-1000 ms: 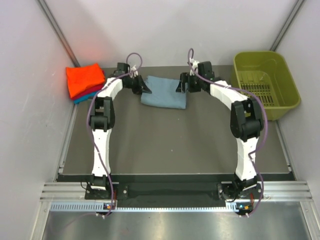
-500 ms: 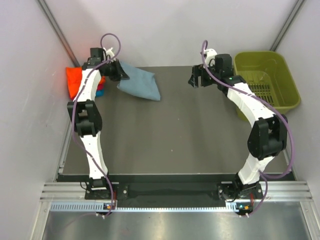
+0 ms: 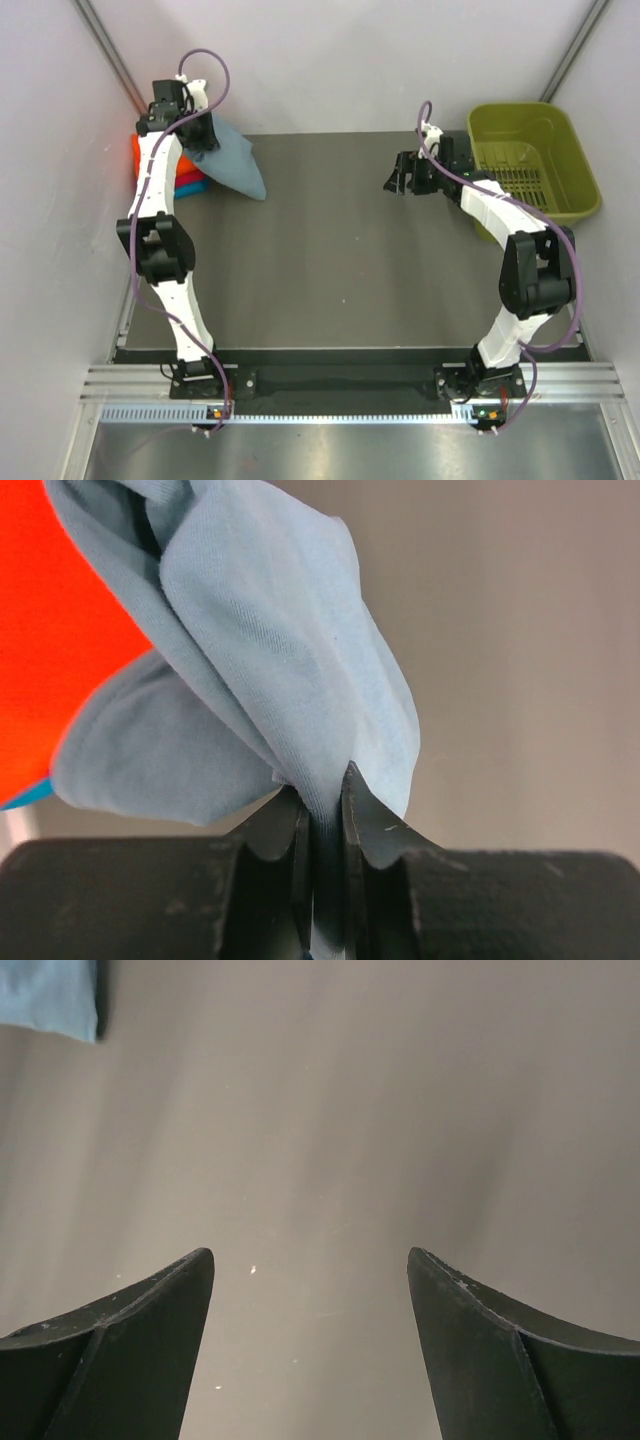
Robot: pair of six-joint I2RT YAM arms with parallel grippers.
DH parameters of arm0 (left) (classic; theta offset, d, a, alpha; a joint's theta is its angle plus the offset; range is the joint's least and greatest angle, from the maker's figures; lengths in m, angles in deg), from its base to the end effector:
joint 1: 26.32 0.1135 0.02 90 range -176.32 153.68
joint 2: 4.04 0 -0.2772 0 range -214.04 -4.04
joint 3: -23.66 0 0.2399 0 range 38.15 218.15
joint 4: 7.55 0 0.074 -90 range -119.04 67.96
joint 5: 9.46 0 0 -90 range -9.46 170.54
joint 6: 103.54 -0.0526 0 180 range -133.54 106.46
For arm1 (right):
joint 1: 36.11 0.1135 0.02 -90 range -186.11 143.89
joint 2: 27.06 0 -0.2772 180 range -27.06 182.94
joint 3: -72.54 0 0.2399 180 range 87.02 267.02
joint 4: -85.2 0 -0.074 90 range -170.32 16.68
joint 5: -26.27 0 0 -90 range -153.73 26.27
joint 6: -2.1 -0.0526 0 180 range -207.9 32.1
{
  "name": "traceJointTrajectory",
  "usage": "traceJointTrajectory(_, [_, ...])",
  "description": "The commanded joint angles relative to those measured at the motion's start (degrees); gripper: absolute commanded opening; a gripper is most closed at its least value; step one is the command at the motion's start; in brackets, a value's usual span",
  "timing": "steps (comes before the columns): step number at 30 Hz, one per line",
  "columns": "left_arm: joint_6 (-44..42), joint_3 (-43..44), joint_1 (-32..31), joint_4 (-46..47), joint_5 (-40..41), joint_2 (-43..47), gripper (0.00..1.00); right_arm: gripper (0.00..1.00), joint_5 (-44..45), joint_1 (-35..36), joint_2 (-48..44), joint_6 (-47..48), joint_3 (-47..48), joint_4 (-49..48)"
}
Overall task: Fold and stack the t-shirts
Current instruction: Neatly place the folded tshirt to the corner
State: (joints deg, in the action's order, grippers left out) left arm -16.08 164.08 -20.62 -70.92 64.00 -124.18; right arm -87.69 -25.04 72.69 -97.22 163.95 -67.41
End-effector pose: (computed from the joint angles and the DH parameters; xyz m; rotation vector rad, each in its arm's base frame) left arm 0.4742 0.0323 0.3514 0.0814 2.2972 -0.2611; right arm 0.3918 0.0984 0.2806 -0.2723 2.1918 0.6577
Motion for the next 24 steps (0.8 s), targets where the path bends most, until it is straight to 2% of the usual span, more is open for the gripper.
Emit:
traceJointTrajectory(1, [-4.83, 5.64, 0.54, 2.82, 6.24, 2.54, 0.0, 0.78, -2.67, -0.17, -3.77, -3.15, -0.63, -5.35])
traceJointTrajectory(12, [-9.49, 16.27, 0.72, 8.8, 14.16, -3.43, 0.0, 0.78, -2.84, 0.0, -3.42, -3.86, -0.55, -7.11])
traceJointTrajectory(24, [-11.95, 18.74, 3.18, 11.09, 16.01, -4.23, 0.0, 0.78, -2.31, 0.88, -2.63, -3.25, 0.42, -6.49])
